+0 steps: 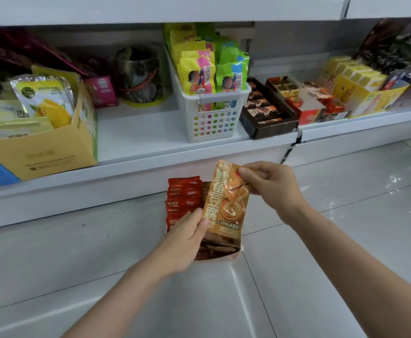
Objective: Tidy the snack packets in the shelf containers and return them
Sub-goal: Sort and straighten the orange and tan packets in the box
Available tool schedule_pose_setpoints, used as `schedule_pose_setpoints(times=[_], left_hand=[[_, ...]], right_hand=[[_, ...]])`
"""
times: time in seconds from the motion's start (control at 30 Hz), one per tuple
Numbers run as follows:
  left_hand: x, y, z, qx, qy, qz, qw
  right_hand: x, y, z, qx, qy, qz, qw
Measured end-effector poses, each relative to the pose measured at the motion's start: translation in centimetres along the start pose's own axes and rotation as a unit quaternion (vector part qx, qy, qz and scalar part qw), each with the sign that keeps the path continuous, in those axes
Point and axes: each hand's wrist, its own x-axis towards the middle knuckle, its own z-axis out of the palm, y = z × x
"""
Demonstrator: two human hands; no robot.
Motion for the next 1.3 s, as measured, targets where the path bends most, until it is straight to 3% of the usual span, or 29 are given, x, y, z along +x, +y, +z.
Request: schedule_pose_setpoints(times=[0.5,0.63,0.73,0.9,0.97,1.07,1.3], left_hand=[[0.1,0.1,-0.5,-0.155,-0.006,0.02,0.988],[0.0,0.3,-0.2,-0.038,0.063,0.049,0.996],[-0.3,0.7,-0.1,0.058,0.064,0.087,0.993],[0.0,1.6,-0.1,0.121,0.054,0.106,0.985],[0.4,1.9,0.1,0.086,0.041,0.094,0.991],[1.0,2.0,0.3,-0.057,0.016,0.04,0.997],[0.9,2.0,0.8,-0.246,0.035,0.011,0.969]], right_hand=[[0.1,0.1,0.1,0.0,0.023,0.043,0.999],[0.1,0.3,0.2,-0.016,0.027,0.038,0.999],[0.1,0.5,-0.2,-0.008,0.028,0.046,0.999],[0.1,0.8,-1.1,0.001,0.037,0.051,0.998],[0.1,0.9,-1.5,0.001,0.044,0.047,0.998],[0.1,1.1,-1.6,0.013,0.045,0.044,0.998],[-0.5,2.3,0.2,-0.006,0.044,0.062,0.997]])
